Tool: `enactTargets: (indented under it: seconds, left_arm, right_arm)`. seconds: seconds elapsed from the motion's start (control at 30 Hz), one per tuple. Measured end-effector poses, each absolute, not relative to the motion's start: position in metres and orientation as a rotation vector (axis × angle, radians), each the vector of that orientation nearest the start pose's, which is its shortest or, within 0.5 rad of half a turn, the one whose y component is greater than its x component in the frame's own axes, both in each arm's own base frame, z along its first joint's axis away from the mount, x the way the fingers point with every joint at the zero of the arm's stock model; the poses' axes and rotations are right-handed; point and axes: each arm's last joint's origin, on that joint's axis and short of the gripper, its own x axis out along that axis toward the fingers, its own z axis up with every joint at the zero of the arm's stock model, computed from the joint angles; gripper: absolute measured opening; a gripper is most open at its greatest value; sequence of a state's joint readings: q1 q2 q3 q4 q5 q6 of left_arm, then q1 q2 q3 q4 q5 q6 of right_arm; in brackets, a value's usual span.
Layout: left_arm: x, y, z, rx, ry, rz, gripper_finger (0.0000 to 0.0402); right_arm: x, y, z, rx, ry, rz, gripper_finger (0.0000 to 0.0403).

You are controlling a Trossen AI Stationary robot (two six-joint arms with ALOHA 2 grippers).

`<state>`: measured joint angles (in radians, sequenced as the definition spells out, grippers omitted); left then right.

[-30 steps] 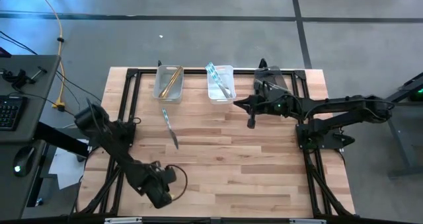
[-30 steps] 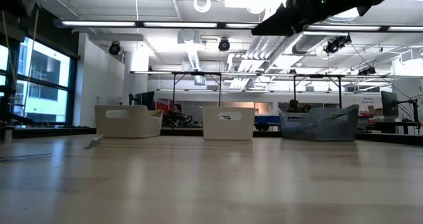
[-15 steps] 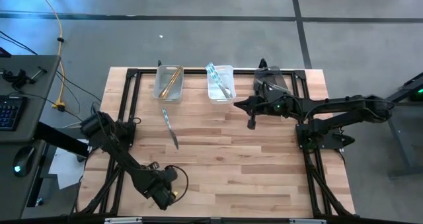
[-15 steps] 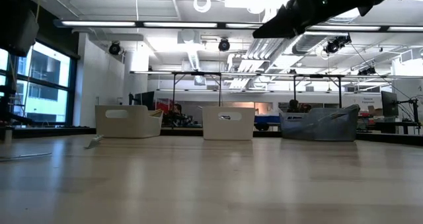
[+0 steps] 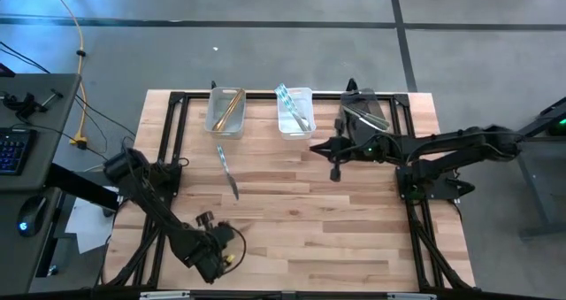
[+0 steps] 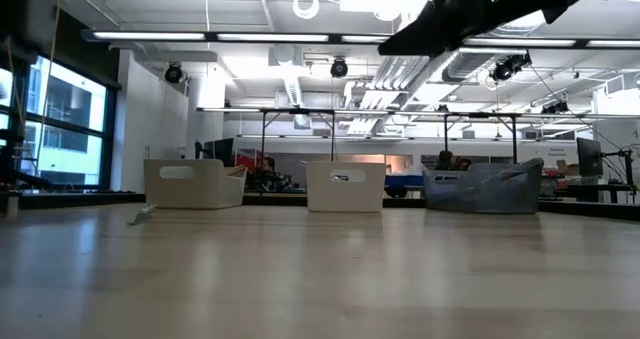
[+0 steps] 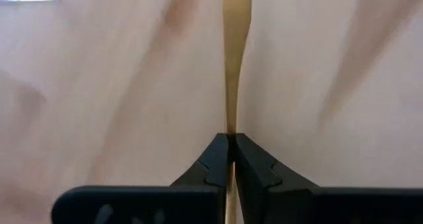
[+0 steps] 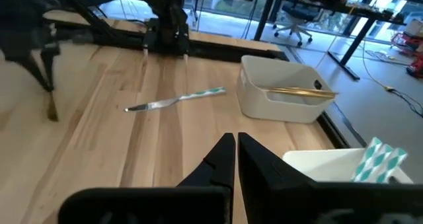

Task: Sort silverware by color (type)
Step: Put the gold table knife into the gray bin

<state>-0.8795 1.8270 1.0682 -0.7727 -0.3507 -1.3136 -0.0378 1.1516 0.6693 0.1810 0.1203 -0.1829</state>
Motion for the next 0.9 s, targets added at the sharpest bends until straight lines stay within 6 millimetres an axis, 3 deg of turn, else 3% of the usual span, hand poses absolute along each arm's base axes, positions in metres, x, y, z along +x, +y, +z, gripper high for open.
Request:
enactTargets:
  seconds: [0.17, 0.43, 0.7, 0.9]
  left_arm:
    - [0.204, -0.219, 0.149, -0.222, 1.078, 0.432, 0.0001]
    - [0.209, -0.185, 0.153, -0.251, 0.842, 0.37, 0.0002]
    - [0.211, -0.151, 0.142, -0.312, 0.648, 0.3, 0.0001]
    - [0.212, -0.141, 0.133, -0.294, 0.639, 0.248, 0.0001]
  right_arm:
    - [0.264, -0.007, 0.239, -0.2, 0.349, -0.1, 0.0]
    - [0.297, 0.017, 0.194, -0.205, 0.413, -0.016, 0.0015]
    - [0.331, 0.044, 0.165, -0.212, 0.432, 0.056, 0.0103]
    - [0.353, 0.052, 0.142, -0.185, 0.491, 0.136, 0.0154]
